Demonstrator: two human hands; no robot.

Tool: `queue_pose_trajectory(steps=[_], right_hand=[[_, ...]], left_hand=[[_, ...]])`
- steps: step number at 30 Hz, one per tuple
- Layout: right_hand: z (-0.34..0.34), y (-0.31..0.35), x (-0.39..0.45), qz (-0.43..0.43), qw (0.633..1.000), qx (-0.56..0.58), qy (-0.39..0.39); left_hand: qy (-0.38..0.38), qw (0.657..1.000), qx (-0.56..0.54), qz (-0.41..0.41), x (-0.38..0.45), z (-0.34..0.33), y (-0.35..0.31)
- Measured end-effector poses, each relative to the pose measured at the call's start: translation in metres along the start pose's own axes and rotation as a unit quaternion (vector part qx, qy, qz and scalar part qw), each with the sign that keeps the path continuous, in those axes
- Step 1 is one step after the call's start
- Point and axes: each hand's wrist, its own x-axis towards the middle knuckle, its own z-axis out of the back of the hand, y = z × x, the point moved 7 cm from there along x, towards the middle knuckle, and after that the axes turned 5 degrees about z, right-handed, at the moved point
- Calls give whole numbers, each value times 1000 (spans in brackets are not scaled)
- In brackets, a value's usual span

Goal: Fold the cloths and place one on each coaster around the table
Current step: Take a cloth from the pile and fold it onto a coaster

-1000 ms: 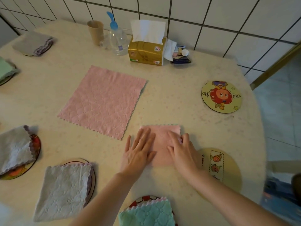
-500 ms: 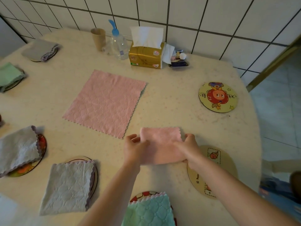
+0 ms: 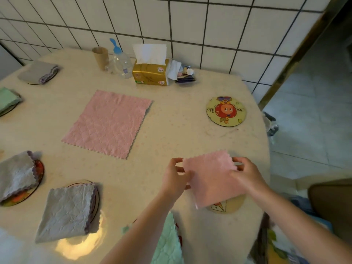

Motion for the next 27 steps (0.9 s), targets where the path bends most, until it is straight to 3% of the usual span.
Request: queue_pose_trajectory(steps=[4,10,15,23,27], right_hand=[[12,-29,1,16,1000,-20,-16],[14,-35,3,66,993,-96,-29],[8,0,-5,174,957,-225,-51],[-67,87,2,250,943,-208,65],[-125,130,11,285,926,-229,97]], left_hand=[[2,997,70,-18,-5,-26,14],[-55,975,208,-48,-7,-18,28],[-85,959,263,-63,-3,13,26],[-110,944,292,-103,12,99,0],[-106,907,378,-150,27,163,-18]])
